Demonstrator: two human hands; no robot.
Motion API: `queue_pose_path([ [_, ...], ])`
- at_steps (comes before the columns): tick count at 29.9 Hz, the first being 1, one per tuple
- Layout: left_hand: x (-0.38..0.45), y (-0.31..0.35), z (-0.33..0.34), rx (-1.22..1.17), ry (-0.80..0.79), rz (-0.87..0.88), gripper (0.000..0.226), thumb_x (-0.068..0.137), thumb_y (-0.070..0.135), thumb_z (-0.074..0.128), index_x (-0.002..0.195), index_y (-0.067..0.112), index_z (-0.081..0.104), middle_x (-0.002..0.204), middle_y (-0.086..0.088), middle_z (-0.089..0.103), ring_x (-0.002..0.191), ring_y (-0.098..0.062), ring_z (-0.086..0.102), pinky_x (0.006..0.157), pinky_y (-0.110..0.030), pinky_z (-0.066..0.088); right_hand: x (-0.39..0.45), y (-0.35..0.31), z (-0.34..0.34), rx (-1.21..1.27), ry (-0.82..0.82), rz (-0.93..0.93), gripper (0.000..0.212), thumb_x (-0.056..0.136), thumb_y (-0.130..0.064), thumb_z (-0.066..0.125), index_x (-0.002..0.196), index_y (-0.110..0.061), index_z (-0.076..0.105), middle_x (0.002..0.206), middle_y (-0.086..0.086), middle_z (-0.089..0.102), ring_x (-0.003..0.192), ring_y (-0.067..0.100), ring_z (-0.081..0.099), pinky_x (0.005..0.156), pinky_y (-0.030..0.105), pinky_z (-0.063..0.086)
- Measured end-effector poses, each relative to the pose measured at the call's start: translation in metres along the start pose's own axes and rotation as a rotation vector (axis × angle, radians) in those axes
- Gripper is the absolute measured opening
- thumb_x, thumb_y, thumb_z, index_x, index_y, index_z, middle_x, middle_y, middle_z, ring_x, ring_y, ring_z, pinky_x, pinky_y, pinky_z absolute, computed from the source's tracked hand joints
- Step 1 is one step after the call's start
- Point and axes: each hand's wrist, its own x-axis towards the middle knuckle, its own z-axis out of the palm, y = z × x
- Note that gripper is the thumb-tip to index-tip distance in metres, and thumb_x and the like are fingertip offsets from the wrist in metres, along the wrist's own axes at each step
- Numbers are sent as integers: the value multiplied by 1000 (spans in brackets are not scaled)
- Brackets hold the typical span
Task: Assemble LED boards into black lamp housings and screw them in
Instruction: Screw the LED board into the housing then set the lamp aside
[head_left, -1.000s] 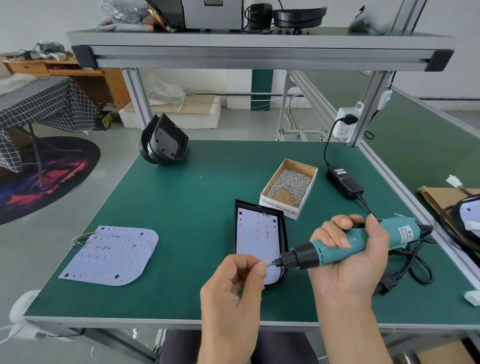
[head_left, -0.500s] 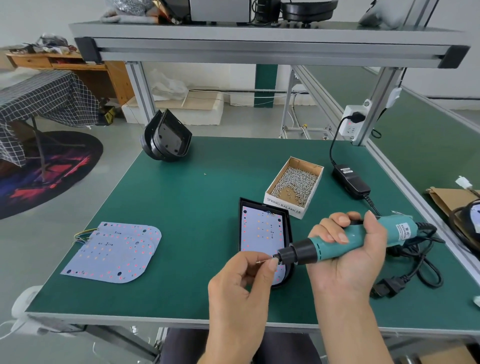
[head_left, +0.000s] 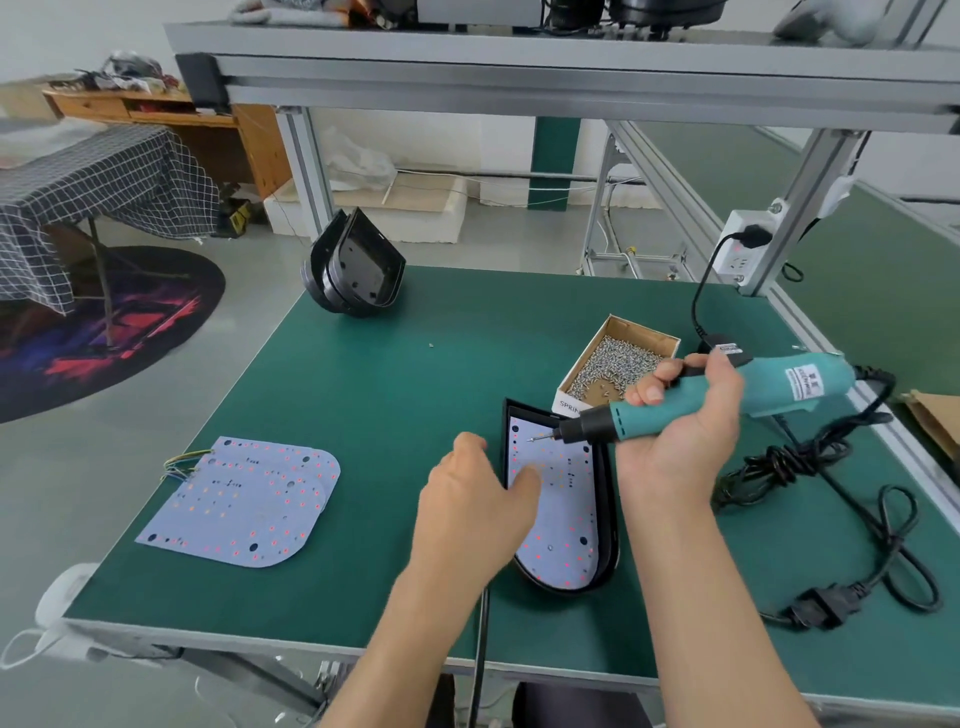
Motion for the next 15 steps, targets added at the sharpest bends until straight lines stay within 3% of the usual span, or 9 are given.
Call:
queue_pose_path([
  [4,18,1,5,49,-97,-9,37,93,46,59,100,11,51,89,-6,70,83,-27,70,77,-40,57,3,13,5,-100,-4,-52,22,97,-20,60,76,-15,53,67,5,53,49,18,42,50,25,37],
  [15,23,-6,13,-7,-71,7,33,94,36,61,84,13,40,84,-7,60,79,-33,67,61,-35,47,2,21,12,-205,-123,-119,21,93,-15,59,75,-13,50,60,5,54,43,19,43,48,25,39],
])
